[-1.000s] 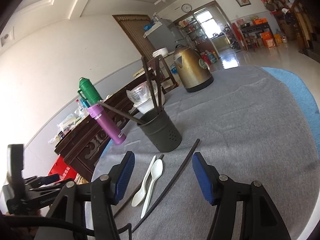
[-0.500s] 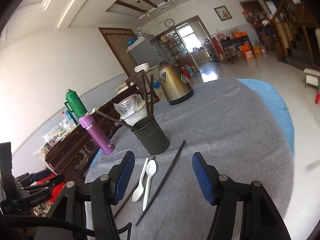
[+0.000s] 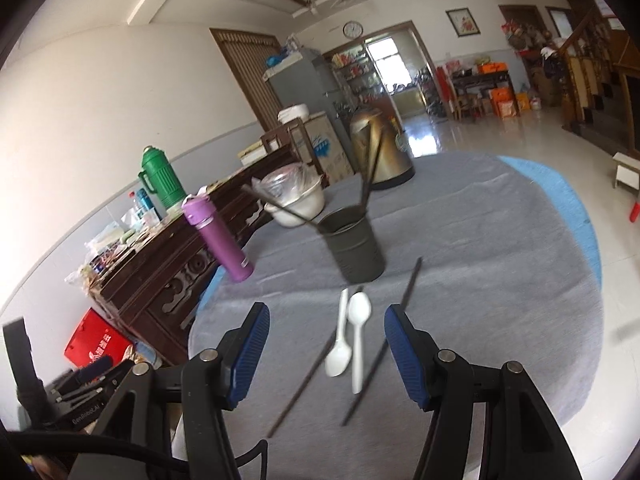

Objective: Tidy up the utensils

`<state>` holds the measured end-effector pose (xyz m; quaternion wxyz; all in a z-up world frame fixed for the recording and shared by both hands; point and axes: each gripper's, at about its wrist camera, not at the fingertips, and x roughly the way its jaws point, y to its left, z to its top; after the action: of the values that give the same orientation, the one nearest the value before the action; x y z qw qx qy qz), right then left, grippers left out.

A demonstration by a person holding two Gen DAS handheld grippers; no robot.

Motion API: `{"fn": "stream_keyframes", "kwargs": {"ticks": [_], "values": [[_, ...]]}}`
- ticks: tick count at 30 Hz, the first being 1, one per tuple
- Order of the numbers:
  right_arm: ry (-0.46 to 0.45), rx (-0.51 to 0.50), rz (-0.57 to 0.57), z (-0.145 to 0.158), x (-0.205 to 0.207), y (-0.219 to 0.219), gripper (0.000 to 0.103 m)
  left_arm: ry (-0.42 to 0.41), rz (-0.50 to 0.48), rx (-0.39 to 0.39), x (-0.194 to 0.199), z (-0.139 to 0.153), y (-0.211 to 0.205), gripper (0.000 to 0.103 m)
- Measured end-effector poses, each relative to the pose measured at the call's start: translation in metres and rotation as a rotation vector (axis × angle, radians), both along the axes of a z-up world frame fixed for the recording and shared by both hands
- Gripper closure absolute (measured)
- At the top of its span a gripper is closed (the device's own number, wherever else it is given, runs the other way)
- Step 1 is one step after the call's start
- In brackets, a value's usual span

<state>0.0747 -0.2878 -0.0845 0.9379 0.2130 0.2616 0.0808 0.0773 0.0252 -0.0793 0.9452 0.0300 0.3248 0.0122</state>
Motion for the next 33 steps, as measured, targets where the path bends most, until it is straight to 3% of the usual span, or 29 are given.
{"fn": "stream_keyframes", "kwargs": {"ticks": [9,10,12,19,25,28,33], "values": [[0.154,-0.062,0.023,-0.019,0.046,0.014,0.043,0.037,0.027,-0.05,0.011,-0.021,0.026,0.038],[0.178,-0.069,0.037,-0.025,0.056,0.015,0.046,0.052,0.027,-0.045,0.016,-0.024,0.025,0.038],[0.24,-0.081,0.075,-0.038,0.076,0.018,0.065,0.071,0.02,-0.046,0.024,-0.027,0.023,0.038],[0.42,-0.117,0.166,-0.084,0.145,0.025,0.065,0.144,-0.002,-0.007,0.053,-0.05,0.012,0.038],[0.531,-0.176,0.18,-0.11,0.175,0.029,0.065,0.183,0.027,0.008,0.071,-0.059,0.019,0.038],[0.549,-0.166,0.176,-0.117,0.184,0.028,0.068,0.199,0.019,0.017,0.075,-0.061,0.012,0.038],[0.531,-0.241,0.199,-0.118,0.187,0.034,0.087,0.203,-0.014,0.038,0.076,-0.058,-0.003,0.038]]}}
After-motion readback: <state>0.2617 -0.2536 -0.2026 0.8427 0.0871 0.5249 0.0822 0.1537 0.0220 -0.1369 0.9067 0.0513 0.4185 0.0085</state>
